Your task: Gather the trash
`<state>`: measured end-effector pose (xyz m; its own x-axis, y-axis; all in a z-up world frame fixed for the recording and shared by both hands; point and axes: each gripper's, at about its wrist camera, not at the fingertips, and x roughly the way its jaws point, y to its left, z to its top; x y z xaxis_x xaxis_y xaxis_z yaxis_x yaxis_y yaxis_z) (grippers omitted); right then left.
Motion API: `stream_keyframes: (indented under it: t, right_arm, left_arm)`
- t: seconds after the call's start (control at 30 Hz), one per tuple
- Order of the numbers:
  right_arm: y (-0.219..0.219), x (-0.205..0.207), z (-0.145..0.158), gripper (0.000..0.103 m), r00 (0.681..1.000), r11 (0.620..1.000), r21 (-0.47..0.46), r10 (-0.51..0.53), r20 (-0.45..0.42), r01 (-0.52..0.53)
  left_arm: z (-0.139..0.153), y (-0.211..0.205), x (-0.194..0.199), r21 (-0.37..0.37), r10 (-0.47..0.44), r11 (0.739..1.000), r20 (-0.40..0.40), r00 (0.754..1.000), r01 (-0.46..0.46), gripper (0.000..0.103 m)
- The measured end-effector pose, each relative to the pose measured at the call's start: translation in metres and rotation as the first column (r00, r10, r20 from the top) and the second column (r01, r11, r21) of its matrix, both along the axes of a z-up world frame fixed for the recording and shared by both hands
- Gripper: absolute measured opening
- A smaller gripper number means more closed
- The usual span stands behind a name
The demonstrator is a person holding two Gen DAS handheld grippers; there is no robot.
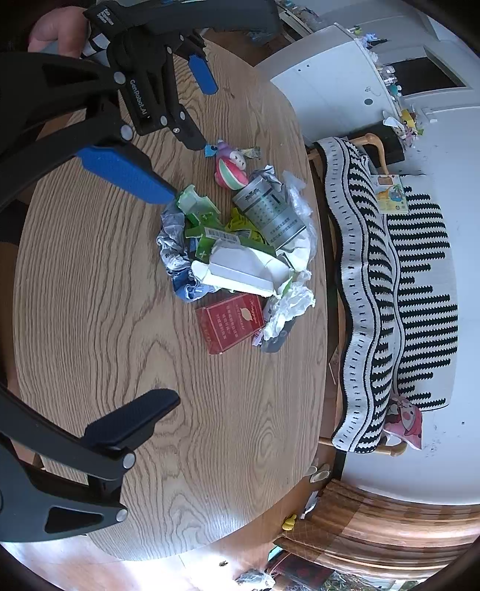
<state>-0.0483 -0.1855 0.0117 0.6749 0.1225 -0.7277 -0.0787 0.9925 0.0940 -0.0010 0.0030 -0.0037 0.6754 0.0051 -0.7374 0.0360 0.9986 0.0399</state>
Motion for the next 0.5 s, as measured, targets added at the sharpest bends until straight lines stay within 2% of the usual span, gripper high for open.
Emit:
stream_keyframes:
  t: [0.5]
  right_arm:
    - [0.002,0.0,0.006,0.097,1.0,1.0,0.012,0.011,0.001,-0.011]
  left_arm:
    - [-0.003,0.01,0.006,-0.027,0.011,1.0,-0.017,1.0,-0.011,0.097]
